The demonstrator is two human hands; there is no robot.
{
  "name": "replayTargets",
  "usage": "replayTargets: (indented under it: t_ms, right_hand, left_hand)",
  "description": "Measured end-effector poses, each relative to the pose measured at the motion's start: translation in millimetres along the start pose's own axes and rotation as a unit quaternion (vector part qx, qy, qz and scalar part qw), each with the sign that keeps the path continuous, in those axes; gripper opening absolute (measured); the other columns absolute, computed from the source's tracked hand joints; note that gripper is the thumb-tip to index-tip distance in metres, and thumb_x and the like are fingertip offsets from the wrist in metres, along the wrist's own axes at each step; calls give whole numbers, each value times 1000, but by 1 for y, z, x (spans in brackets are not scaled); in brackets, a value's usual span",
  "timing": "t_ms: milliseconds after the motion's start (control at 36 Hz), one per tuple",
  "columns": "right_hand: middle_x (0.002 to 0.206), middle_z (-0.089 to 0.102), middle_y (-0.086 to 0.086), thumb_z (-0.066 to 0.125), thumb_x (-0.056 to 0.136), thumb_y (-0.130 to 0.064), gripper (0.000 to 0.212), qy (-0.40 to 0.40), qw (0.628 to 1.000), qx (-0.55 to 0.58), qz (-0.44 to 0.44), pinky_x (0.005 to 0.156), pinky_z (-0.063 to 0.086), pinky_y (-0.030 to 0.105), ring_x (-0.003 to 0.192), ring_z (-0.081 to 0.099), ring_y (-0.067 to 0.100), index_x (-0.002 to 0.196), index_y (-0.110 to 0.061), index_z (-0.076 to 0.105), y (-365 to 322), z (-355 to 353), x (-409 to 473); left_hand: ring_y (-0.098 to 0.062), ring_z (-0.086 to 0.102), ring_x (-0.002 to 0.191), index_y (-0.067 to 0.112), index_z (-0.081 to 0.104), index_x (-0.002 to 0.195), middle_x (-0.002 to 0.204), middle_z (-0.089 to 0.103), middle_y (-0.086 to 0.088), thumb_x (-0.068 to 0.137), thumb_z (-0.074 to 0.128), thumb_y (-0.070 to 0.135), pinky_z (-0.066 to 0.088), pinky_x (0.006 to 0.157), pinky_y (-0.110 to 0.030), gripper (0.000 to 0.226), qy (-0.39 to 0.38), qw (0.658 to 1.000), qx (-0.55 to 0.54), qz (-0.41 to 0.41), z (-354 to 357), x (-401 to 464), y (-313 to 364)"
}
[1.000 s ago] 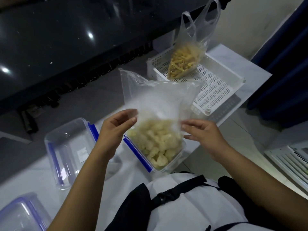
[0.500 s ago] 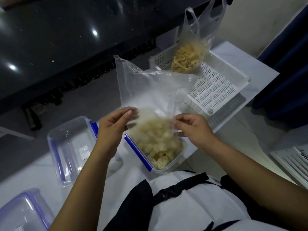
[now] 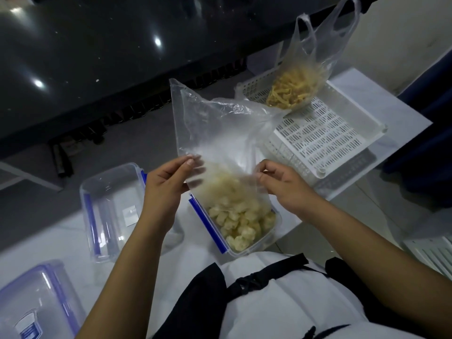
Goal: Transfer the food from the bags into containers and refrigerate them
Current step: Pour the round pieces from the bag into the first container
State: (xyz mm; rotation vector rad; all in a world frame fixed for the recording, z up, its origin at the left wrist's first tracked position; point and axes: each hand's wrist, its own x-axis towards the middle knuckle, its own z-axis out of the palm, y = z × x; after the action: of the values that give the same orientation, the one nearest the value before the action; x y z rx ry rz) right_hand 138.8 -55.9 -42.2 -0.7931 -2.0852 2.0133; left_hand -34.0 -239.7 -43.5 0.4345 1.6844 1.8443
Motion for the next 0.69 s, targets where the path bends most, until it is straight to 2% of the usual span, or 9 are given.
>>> replayTargets:
  t_ms: [56,111,167,389,500,694]
  right_hand:
    - [89,70,-9,57,99,-20,24,10,1000,1,-9,96,49,58,92,67,15,80,-32,65,0,-1,1]
    - [105,75,1,53,102,-18,27,12,1000,24,-10,94,55,54,100,72,22,81,-30,64,-3,-4,1]
    - [112,74,8,51,103,-18,27,3,998,64,-8,86,60,44,99,73,31,81,-29,64,-8,-7,2]
    - [109,76,7,54,102,-11,15,-11,997,71,11,84,61,43,101,73,28,89,-11,62,-15,-11,3]
    - [107,76,9,57,100,-10,14,-7,996,83,17,85,60,49,101,73,29,88,-11,64,-17,-8,2]
    - [108,75,12,58,99,-9,15,-11,993,120,15,79,61,48,101,72,35,88,-10,67,-20,-11,0]
  left_hand:
    - [-29,72,105,19,77,110,110,76,-9,100,60,19,62,83,-39,20,4,1000,4,-1,0,0,0]
    - [-28,72,105,19,77,110,110,76,-9,100,59,19,61,84,-39,20,7,1000,3,-1,1,-1,0]
    - [-27,72,105,21,77,109,109,76,-8,101,59,20,61,83,-39,21,12,1000,3,2,3,-1,1]
    - [-26,73,103,14,75,112,108,77,-7,101,59,18,62,82,-38,21,37,999,14,12,7,-5,13]
    - [-27,73,102,11,74,113,107,77,-7,101,58,16,62,81,-39,21,42,999,15,17,10,-8,19]
    - [-28,74,101,14,75,109,106,77,-7,102,57,16,62,79,-39,20,44,998,18,33,17,-10,26]
